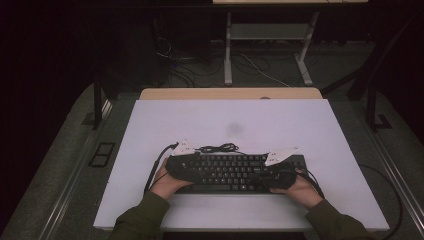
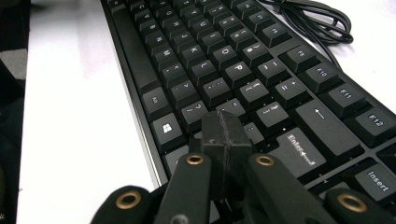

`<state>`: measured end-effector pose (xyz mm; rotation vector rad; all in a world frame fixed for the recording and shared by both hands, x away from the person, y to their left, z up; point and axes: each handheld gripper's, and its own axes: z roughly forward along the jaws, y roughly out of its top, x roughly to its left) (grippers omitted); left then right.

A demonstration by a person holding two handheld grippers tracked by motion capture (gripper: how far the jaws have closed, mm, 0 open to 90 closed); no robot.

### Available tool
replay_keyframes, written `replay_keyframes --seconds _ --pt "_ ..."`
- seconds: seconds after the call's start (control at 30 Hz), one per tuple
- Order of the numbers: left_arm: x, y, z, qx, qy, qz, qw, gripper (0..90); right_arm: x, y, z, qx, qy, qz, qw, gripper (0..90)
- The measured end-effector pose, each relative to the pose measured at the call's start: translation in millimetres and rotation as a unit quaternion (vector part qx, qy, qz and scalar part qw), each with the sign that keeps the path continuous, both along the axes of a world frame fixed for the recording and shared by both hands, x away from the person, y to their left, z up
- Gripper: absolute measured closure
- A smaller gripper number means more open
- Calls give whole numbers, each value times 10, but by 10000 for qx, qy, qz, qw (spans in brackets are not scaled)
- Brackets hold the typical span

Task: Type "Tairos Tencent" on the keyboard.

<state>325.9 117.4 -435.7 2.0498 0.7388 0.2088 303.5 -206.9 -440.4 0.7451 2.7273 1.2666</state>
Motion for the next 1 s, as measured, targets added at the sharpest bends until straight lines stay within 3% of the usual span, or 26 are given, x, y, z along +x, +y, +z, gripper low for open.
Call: replay_keyframes --seconds 0.2,0.4,0.63,1.0 --pt "1 8 8 -15 -59 -2 10000 247 -11 6 -5 0 -35 29 10000 895" --pt "9 8 17 39 -32 38 10000 544 -14 7 -6 -3 -50 31 10000 895" --pt "22 -10 24 152 111 -148 9997 877 -15 6 -8 5 -54 28 10000 896" --pt "26 -52 -14 345 325 -272 9985 891 -16 6 -8 2 -56 25 10000 896"
